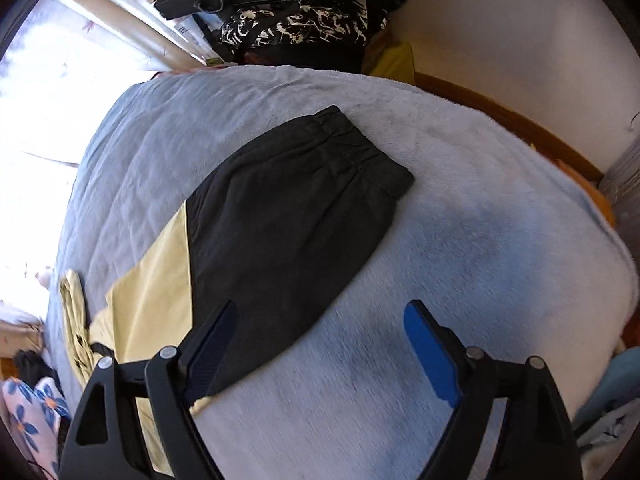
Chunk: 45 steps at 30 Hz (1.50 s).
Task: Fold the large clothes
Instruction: 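Move the right gripper to the black sleeve cuff and grasp it, then fold the held sleeve across the jacket front and open the right gripper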
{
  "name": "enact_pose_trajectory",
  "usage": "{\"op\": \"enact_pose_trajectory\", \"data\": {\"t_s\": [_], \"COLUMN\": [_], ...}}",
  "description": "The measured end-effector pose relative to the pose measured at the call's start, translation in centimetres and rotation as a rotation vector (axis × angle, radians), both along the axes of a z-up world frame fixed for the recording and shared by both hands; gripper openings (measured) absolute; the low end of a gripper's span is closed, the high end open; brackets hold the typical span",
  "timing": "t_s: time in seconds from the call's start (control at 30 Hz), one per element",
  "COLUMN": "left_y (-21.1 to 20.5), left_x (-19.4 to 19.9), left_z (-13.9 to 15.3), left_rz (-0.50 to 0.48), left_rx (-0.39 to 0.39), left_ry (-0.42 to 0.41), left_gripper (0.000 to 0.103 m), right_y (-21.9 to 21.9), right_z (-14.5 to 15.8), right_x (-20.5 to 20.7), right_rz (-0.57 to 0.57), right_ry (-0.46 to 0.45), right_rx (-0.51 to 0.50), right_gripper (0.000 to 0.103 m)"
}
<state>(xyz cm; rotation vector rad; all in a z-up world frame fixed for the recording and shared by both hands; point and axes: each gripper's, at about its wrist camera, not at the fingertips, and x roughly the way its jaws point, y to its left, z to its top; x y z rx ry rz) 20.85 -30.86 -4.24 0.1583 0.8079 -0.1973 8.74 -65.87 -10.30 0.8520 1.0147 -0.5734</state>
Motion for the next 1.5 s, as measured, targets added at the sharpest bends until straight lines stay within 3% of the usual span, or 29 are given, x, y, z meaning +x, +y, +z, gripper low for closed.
{"op": "enact_pose_trajectory", "data": {"t_s": [0.17, 0.3, 0.33, 0.4, 0.43, 0.47, 0.5, 0.6, 0.77, 0.9, 1.03, 1.1, 1.17, 1.3, 1.4, 1.5], "left_y": [-1.4, -1.2, -1.1, -0.5, -0.2, 0.2, 0.6, 2.5, 7.4, 12.6, 18.5, 20.9, 22.5, 24.9, 25.3, 24.8], "left_x": [2.0, 2.8, 2.8, 2.9, 3.0, 3.0, 3.0, 2.6, 1.0, -0.3, -2.2, -2.9, -3.2, -3.5, -3.6, -3.6], "left_z": [-1.8, -2.7, -2.9, -3.3, -3.4, -3.5, -3.5, -3.2, -0.9, 0.4, 0.1, -1.1, -2.6, -6.0, -7.7, -8.6], "left_rz": [0.039, 0.024, 0.021, 0.030, 0.035, 0.041, 0.044, 0.045, 0.052, 0.076, 0.154, 0.171, 0.176, 0.193, 0.167, 0.125], "left_rx": [0.035, 0.014, 0.008, 0.006, 0.003, -0.006, -0.014, -0.037, -0.053, -0.094, -0.102, -0.112, -0.121, -0.167, -0.228, -0.291], "left_ry": [-0.005, 0.023, 0.029, 0.041, 0.049, 0.065, 0.075, 0.091, 0.042, 0.032, 0.016, 0.046, 0.092, 0.198, 0.252, 0.286], "left_gripper": [0.095, 0.095, 0.095, 0.095, 0.095, 0.095, 0.095, 0.095, 0.095, 0.095, 0.095, 0.095, 0.095, 0.095, 0.095, 0.095], "right_y": [-0.9, -1.3, -1.1, -0.8, -0.6, -0.5, -0.3, 2.8, 12.9, 22.7, 32.2, 35.4, 38.3, 39.8, 39.3, 37.4], "right_z": [-2.4, -4.4, -4.4, -4.1, -3.8, -3.4, -2.8, 2.2, 10.2, 13.0, 10.5, 7.7, 3.6, -1.3, -3.4, -4.9], "right_x": [1.9, 3.3, 3.6, 4.3, 4.6, 4.8, 4.9, 5.3, 7.0, 7.4, 7.2, 7.2, 6.8, 4.7, 3.2, 0.9], "right_rz": [-0.039, -0.071, -0.072, -0.053, -0.044, -0.037, -0.042, 0.022, 0.349, 0.618, 0.864, 0.947, 1.009, 1.022, 0.958, 0.866], "right_ry": [0.024, 0.059, 0.057, 0.058, 0.063, 0.043, 0.006, -0.151, -0.386, -0.487, -0.460, -0.387, -0.278, -0.193, -0.181, -0.225], "right_rx": [-0.003, -0.018, -0.044, -0.084, -0.103, -0.104, -0.111, -0.268, -0.368, -0.374, -0.359, -0.358, -0.330, -0.170, -0.069, -0.005], "right_gripper": [0.078, 0.073, 0.066, 0.039, 0.014, 0.007, 0.007, 0.006, 0.006, 0.006, 0.009, 0.021, 0.040, 0.040, 0.042, 0.042]}}
